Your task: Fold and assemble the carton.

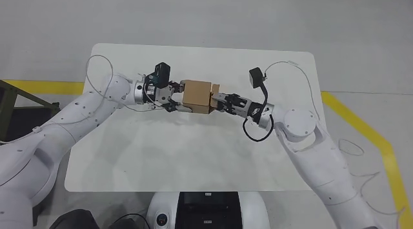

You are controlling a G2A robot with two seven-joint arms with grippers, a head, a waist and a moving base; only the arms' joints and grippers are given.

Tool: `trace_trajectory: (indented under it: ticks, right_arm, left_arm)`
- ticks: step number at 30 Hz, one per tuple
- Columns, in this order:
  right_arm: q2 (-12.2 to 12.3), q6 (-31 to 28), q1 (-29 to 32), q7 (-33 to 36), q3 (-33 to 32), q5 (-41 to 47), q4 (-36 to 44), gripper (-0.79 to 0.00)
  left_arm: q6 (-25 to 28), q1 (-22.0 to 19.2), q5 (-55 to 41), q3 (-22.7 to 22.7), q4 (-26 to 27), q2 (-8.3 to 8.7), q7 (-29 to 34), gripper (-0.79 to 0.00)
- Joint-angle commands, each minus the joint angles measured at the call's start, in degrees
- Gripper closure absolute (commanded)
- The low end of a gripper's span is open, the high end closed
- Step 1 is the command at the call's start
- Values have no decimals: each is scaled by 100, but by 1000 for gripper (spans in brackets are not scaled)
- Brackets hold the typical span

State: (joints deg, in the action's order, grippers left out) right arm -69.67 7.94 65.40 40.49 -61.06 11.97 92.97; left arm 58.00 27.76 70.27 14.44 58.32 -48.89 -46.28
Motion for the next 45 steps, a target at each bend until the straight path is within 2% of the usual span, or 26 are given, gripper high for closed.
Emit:
trace_trajectory:
  ticks: [1,14,25,40,45]
  right_arm:
    - [-3,-3,-2,2,10,13,23,-222]
    - [-48,36,-128,-154,187,-94,66,-215]
    - [-28,71,-8,-391,-11,-87,238,-219]
    - [-76,20,-59,-300,161,72,221,-222]
    - [-45,-17,-20,-444,-71,32,189,-252]
  left_arm:
    - [0,1,20,11,3,2,0,-99]
    - [0,34,149,60,-36,-19,0,-92]
    - [0,60,207,99,-123,-53,0,-83]
    - [0,49,284,88,-168,-122,0,-80]
    - [0,70,310,61,-342,-156,0,-114]
